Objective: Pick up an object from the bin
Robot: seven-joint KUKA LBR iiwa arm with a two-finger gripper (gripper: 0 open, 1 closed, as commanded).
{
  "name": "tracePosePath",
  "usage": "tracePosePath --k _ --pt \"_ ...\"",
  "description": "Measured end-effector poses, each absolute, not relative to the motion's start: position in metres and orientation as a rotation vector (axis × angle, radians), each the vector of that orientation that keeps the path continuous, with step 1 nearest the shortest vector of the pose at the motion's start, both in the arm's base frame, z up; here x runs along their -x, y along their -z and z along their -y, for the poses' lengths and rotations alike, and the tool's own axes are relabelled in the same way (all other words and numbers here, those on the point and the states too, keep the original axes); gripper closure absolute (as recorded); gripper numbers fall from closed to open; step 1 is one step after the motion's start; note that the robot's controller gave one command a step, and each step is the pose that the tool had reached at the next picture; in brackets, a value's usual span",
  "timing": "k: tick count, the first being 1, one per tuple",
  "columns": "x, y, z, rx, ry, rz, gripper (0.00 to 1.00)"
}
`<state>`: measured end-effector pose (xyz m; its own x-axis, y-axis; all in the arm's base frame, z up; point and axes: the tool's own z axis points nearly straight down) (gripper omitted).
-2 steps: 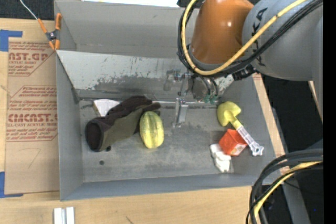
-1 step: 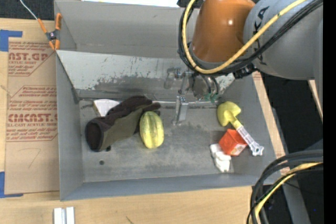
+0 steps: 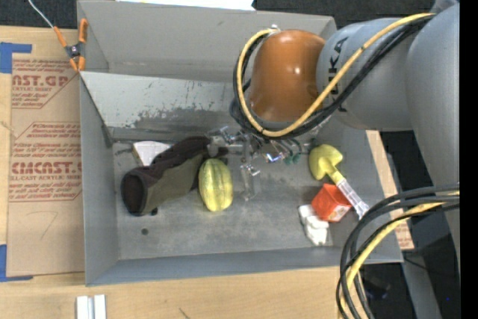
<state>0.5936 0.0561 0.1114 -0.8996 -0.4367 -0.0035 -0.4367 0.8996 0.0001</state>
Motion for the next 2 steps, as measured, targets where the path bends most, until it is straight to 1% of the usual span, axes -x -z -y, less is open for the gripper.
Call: tracePosePath --k 1,2 --pt "-0.593 -0.091 -0.059 0.988 -0.002 -2.981 0.00" --pt "-0.592 -0.100 -0.075 1.406 -0.002 -2.802 0.00"
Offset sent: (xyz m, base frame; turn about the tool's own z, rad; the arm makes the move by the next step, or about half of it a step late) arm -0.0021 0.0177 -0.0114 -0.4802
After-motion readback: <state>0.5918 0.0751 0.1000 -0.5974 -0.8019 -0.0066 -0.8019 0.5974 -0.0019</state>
